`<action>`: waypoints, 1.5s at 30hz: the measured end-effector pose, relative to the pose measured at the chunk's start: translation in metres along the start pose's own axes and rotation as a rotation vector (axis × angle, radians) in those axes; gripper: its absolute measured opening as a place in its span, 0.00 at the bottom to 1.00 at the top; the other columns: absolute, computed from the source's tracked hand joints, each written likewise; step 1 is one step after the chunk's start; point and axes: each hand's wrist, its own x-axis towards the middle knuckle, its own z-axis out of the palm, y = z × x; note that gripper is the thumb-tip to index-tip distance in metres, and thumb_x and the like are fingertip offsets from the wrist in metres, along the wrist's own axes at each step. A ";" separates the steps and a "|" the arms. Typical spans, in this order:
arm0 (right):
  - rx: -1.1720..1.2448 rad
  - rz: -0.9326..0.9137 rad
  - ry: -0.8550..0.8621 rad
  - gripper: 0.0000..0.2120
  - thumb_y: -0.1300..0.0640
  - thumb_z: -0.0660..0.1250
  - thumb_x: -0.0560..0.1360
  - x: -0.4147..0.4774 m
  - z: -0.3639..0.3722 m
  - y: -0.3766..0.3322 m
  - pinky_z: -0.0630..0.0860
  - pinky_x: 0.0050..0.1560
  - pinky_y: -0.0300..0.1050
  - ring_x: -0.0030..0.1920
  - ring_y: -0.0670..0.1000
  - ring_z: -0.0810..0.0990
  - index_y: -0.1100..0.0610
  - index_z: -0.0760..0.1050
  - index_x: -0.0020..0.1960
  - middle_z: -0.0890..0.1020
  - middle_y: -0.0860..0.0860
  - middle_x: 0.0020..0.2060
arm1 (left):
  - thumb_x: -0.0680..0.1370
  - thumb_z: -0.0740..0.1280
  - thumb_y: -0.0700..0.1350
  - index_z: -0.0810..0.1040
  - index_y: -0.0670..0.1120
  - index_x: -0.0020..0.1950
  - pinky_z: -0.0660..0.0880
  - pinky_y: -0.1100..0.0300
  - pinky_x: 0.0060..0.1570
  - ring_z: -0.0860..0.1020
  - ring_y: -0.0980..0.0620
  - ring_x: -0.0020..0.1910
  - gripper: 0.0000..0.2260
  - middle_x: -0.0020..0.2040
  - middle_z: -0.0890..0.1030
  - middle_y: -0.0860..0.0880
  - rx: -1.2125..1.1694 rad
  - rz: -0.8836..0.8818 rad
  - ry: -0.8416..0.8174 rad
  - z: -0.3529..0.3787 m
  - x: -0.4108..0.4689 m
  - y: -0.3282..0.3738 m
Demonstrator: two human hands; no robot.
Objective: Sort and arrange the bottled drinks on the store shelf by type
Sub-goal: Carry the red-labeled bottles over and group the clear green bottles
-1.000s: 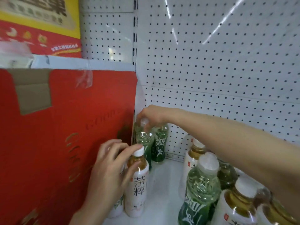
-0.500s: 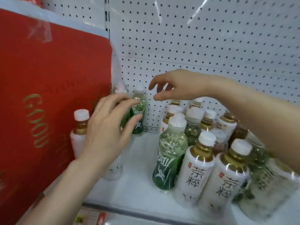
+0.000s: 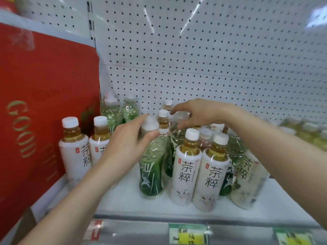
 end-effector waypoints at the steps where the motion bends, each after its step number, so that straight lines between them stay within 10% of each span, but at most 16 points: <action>1: -0.010 -0.008 -0.009 0.22 0.46 0.70 0.75 0.006 0.000 -0.002 0.71 0.52 0.43 0.51 0.47 0.78 0.46 0.72 0.67 0.77 0.44 0.57 | 0.76 0.67 0.57 0.76 0.55 0.61 0.78 0.51 0.48 0.81 0.54 0.47 0.15 0.48 0.83 0.57 -0.001 -0.005 0.017 -0.007 -0.007 -0.003; 14: 0.076 -0.224 -0.061 0.23 0.46 0.75 0.71 0.088 -0.005 -0.075 0.76 0.53 0.43 0.38 0.46 0.85 0.50 0.76 0.63 0.78 0.38 0.33 | 0.74 0.69 0.54 0.77 0.57 0.56 0.75 0.67 0.43 0.79 0.69 0.45 0.11 0.44 0.82 0.65 0.005 -0.139 0.160 -0.060 -0.040 -0.030; 20: 0.026 -0.257 -0.024 0.27 0.43 0.74 0.71 0.122 -0.004 -0.101 0.74 0.42 0.41 0.41 0.49 0.84 0.52 0.74 0.66 0.76 0.44 0.42 | 0.71 0.65 0.62 0.75 0.60 0.59 0.79 0.50 0.53 0.80 0.68 0.47 0.18 0.47 0.82 0.67 -0.067 -0.151 0.159 -0.064 -0.040 -0.037; 28: 0.153 -0.265 -0.215 0.15 0.40 0.76 0.67 0.136 -0.027 -0.085 0.75 0.55 0.43 0.47 0.49 0.82 0.45 0.80 0.50 0.82 0.41 0.41 | 0.71 0.65 0.62 0.75 0.60 0.60 0.79 0.50 0.54 0.81 0.67 0.48 0.19 0.48 0.83 0.66 -0.102 -0.139 0.161 -0.061 -0.037 -0.041; 34: 0.011 -0.201 -0.213 0.22 0.52 0.74 0.72 0.135 -0.017 -0.066 0.70 0.59 0.43 0.62 0.48 0.74 0.44 0.75 0.64 0.75 0.44 0.63 | 0.71 0.66 0.62 0.76 0.60 0.57 0.78 0.59 0.50 0.81 0.67 0.48 0.17 0.48 0.83 0.65 -0.148 -0.120 0.157 -0.055 -0.034 -0.041; 38: -0.038 -0.163 -0.236 0.14 0.55 0.74 0.73 0.133 -0.005 -0.053 0.73 0.43 0.41 0.46 0.47 0.84 0.50 0.77 0.57 0.84 0.48 0.51 | 0.72 0.68 0.58 0.78 0.57 0.56 0.78 0.60 0.50 0.81 0.67 0.48 0.14 0.48 0.83 0.64 -0.165 -0.122 0.145 -0.053 -0.032 -0.042; 45: -0.092 -0.101 -0.381 0.09 0.49 0.74 0.72 0.080 -0.014 -0.044 0.75 0.53 0.46 0.41 0.44 0.86 0.46 0.74 0.46 0.86 0.47 0.43 | 0.70 0.66 0.60 0.78 0.57 0.57 0.79 0.60 0.52 0.80 0.68 0.49 0.17 0.48 0.83 0.65 -0.192 -0.126 0.144 -0.052 -0.031 -0.042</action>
